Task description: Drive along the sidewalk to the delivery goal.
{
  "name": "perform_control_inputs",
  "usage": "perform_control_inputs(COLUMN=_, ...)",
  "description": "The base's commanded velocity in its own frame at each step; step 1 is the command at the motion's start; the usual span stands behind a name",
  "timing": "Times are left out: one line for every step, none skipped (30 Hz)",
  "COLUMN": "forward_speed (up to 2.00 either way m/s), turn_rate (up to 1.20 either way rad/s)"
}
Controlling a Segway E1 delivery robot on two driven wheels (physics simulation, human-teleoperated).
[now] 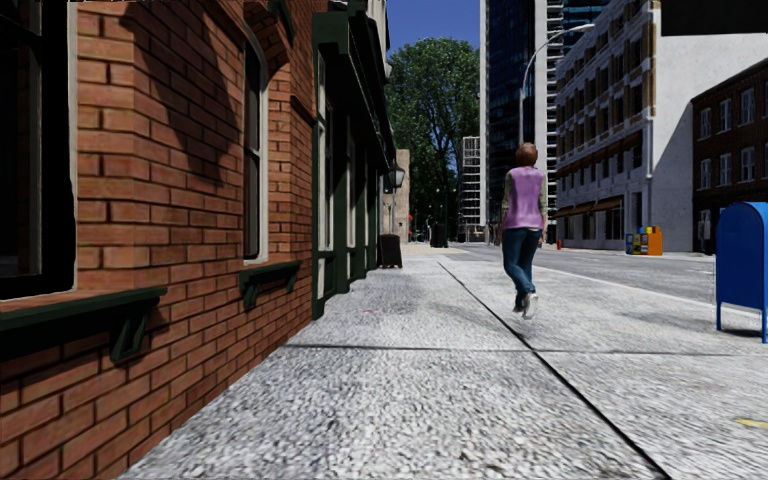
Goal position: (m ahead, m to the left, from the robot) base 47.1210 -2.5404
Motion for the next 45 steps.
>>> perform_control_inputs(forward_speed=2.0, turn_rate=-0.23)
perform_control_inputs(forward_speed=2.0, turn_rate=-0.24)
perform_control_inputs(forward_speed=2.0, turn_rate=-0.14)
perform_control_inputs(forward_speed=2.0, turn_rate=-0.14)
perform_control_inputs(forward_speed=2.0, turn_rate=0.0)
perform_control_inputs(forward_speed=2.0, turn_rate=0.0)
perform_control_inputs(forward_speed=2.0, turn_rate=0.0)
perform_control_inputs(forward_speed=2.0, turn_rate=0.0)
perform_control_inputs(forward_speed=2.0, turn_rate=0.0)
perform_control_inputs(forward_speed=2.0, turn_rate=0.0)
perform_control_inputs(forward_speed=1.97, turn_rate=0.0)
perform_control_inputs(forward_speed=1.73, turn_rate=0.0)
perform_control_inputs(forward_speed=1.45, turn_rate=0.0)
perform_control_inputs(forward_speed=1.45, turn_rate=0.0)
perform_control_inputs(forward_speed=1.33, turn_rate=0.0)
perform_control_inputs(forward_speed=1.29, turn_rate=0.0)
perform_control_inputs(forward_speed=1.29, turn_rate=0.0)
perform_control_inputs(forward_speed=1.29, turn_rate=0.0)
perform_control_inputs(forward_speed=1.28, turn_rate=0.0)
perform_control_inputs(forward_speed=1.28, turn_rate=0.0)
perform_control_inputs(forward_speed=1.28, turn_rate=-0.1)
perform_control_inputs(forward_speed=1.28, turn_rate=-0.18)
perform_control_inputs(forward_speed=1.28, turn_rate=-0.18)
perform_control_inputs(forward_speed=1.28, turn_rate=-0.2)
perform_control_inputs(forward_speed=1.28, turn_rate=-0.2)
perform_control_inputs(forward_speed=1.28, turn_rate=-0.2)
perform_control_inputs(forward_speed=1.28, turn_rate=-0.2)
perform_control_inputs(forward_speed=1.28, turn_rate=-0.21)
perform_control_inputs(forward_speed=1.28, turn_rate=-0.21)
perform_control_inputs(forward_speed=1.28, turn_rate=-0.21)
perform_control_inputs(forward_speed=1.28, turn_rate=-0.21)
perform_control_inputs(forward_speed=1.28, turn_rate=-0.22)
perform_control_inputs(forward_speed=1.28, turn_rate=-0.22)
perform_control_inputs(forward_speed=1.28, turn_rate=-0.22)
perform_control_inputs(forward_speed=1.28, turn_rate=-0.22)
perform_control_inputs(forward_speed=1.28, turn_rate=-0.22)
perform_control_inputs(forward_speed=1.28, turn_rate=-0.24)
perform_control_inputs(forward_speed=1.28, turn_rate=-0.27)
perform_control_inputs(forward_speed=1.28, turn_rate=-0.27)
perform_control_inputs(forward_speed=1.31, turn_rate=-0.27)
perform_control_inputs(forward_speed=1.31, turn_rate=-0.27)
perform_control_inputs(forward_speed=1.39, turn_rate=-0.28)
perform_control_inputs(forward_speed=1.43, turn_rate=-0.28)
perform_control_inputs(forward_speed=1.44, turn_rate=-0.28)
perform_control_inputs(forward_speed=1.45, turn_rate=-0.28)
